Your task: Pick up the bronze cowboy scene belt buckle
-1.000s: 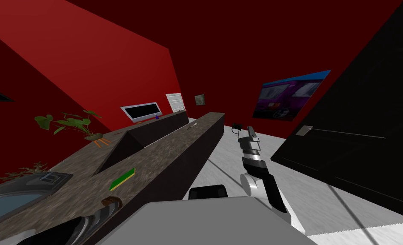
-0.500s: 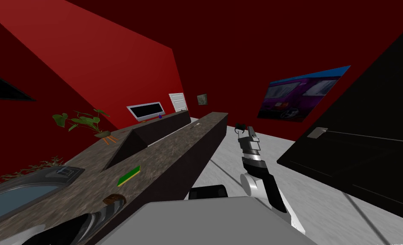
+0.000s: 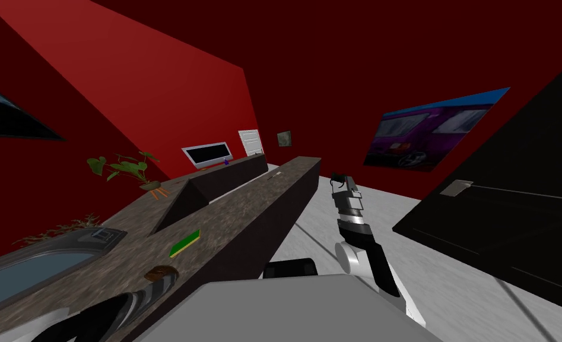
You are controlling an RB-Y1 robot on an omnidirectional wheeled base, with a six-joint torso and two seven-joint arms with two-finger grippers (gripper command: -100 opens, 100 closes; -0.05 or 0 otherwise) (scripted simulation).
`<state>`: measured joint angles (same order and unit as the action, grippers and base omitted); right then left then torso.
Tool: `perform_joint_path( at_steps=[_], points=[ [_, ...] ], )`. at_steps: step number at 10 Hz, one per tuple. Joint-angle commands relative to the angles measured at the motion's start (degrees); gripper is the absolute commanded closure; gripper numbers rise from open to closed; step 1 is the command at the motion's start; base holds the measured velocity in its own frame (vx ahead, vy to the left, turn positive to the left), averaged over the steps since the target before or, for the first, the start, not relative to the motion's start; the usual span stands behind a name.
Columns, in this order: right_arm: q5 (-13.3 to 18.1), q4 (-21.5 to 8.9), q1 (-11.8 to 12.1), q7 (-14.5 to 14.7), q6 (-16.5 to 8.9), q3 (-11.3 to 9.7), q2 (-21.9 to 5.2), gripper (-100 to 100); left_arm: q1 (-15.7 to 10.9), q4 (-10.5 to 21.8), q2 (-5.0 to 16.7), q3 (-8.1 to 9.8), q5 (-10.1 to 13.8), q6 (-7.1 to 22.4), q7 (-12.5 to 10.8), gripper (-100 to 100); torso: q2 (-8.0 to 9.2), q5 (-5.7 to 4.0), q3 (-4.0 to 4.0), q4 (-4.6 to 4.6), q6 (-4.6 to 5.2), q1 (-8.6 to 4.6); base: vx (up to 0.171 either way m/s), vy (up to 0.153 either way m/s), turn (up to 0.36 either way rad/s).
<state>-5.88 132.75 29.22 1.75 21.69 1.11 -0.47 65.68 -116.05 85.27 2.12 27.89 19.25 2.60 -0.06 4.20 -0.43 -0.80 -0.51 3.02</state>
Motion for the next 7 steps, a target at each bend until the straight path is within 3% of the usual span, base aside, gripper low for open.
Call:
perform_joint_path(
  at_steps=[1,2,3,4,6,7],
  points=[
    [0.0,0.0,0.0,0.0,0.0,0.0,0.0,0,1.9,-2.9,-0.2,2.86,-0.7,2.7,-0.1,100,0.0,0.0,0.0,0.0,0.0,0.0,0.018,0.041,0.009],
    [0.0,0.0,0.0,0.0,0.0,0.0,0.0,0,1.9,-3.3,-0.2,4.56,-0.7,2.7,-0.1,100,-0.02,-0.02,-0.01,0.0,0.08,-0.14,0.004,0.003,-0.014],
    [0.0,0.0,0.0,0.0,0.0,0.0,0.0,0,1.9,-3.3,-0.2,5.08,-0.7,2.7,-0.1,100,-0.04,-0.05,-0.03,-0.01,0.13,-0.28,-0.002,-0.01,-0.02],
    [0.0,0.0,0.0,0.0,0.0,0.0,0.0,0,3.9,-5.7,-2.3,6.63,-3.5,5.5,-0.3,100,-0.02,-0.08,-0.03,-0.02,0.1,-0.37,0.014,0.057,0.164],
    [0.0,0.0,0.0,0.0,0.0,0.0,0.0,0,6.4,-8.7,-2.3,9.82,-4.1,7.8,-0.3,100,-0.05,-0.04,-0.05,-0.05,0.04,-0.06,0.026,0.063,0.05],
    [0.0,0.0,0.0,0.0,0.0,0.0,0.0,0,6.4,-9.2,-2.3,11.57,-4.1,7.8,-0.3,100,-0.07,-0.04,-0.07,-0.06,0.11,-0.17,0.007,0.008,-0.021]
  ],
)
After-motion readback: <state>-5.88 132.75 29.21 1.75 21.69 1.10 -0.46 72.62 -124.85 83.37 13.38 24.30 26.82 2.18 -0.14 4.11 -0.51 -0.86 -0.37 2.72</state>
